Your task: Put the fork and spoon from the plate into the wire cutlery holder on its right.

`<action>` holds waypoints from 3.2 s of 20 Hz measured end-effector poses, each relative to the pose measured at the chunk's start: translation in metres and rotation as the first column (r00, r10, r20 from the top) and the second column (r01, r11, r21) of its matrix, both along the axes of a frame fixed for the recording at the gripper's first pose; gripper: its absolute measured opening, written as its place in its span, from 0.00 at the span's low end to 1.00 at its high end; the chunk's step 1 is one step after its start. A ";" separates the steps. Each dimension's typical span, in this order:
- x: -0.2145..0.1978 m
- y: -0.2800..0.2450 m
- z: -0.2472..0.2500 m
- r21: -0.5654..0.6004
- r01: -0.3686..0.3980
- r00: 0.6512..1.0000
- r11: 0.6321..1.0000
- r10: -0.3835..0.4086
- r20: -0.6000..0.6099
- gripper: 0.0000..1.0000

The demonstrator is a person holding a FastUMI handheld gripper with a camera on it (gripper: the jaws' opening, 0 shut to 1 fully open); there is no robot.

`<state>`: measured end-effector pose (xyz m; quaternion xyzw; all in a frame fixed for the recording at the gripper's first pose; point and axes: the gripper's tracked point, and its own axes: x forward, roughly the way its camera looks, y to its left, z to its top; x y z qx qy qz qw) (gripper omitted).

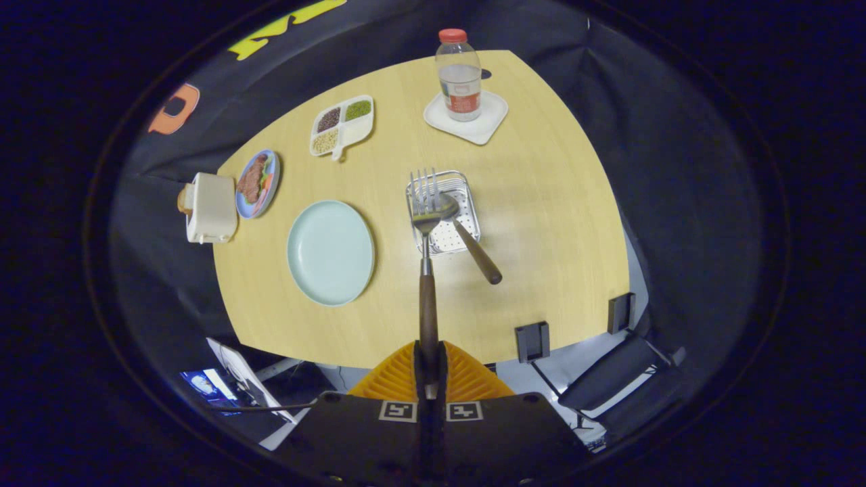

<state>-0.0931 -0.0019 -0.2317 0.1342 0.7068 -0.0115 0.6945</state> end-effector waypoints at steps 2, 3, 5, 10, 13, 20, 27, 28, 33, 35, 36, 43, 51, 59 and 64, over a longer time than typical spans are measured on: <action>0.003 -0.003 -0.003 0.001 0.007 1.000 1.000 -0.007 -0.012 0.01; 0.006 -0.005 -0.005 -0.004 0.005 1.000 1.000 -0.005 -0.013 0.01; 0.010 -0.004 -0.007 -0.006 0.003 1.000 1.000 -0.003 -0.020 0.01; 0.011 -0.002 -0.016 -0.003 0.006 0.999 1.000 -0.006 -0.048 0.02; 0.012 0.001 -0.020 0.009 0.018 0.998 1.000 -0.017 -0.058 0.03; 0.033 0.006 -0.014 0.034 0.036 0.999 0.999 -0.037 0.021 0.48; 0.077 0.000 0.026 -0.076 0.018 0.960 0.997 0.004 0.281 0.97; 0.084 0.000 0.036 -0.097 0.020 0.943 0.995 0.014 0.333 0.96; 0.107 0.023 0.106 -0.138 0.003 0.797 0.990 0.081 0.599 0.97; 0.118 0.029 0.137 -0.165 0.014 0.700 0.986 0.108 0.706 0.97; 0.121 0.030 0.155 -0.179 0.023 0.644 0.984 0.122 0.756 0.96; 0.108 0.018 0.284 -0.088 0.197 0.181 0.977 0.052 0.982 0.96; 0.065 -0.002 0.328 -0.143 0.222 -0.019 0.964 0.151 0.988 0.96; 0.065 -0.024 0.315 -0.113 0.197 -0.035 0.974 0.122 0.992 0.96; 0.074 -0.016 0.303 -0.106 0.170 -0.050 0.980 0.116 0.992 0.96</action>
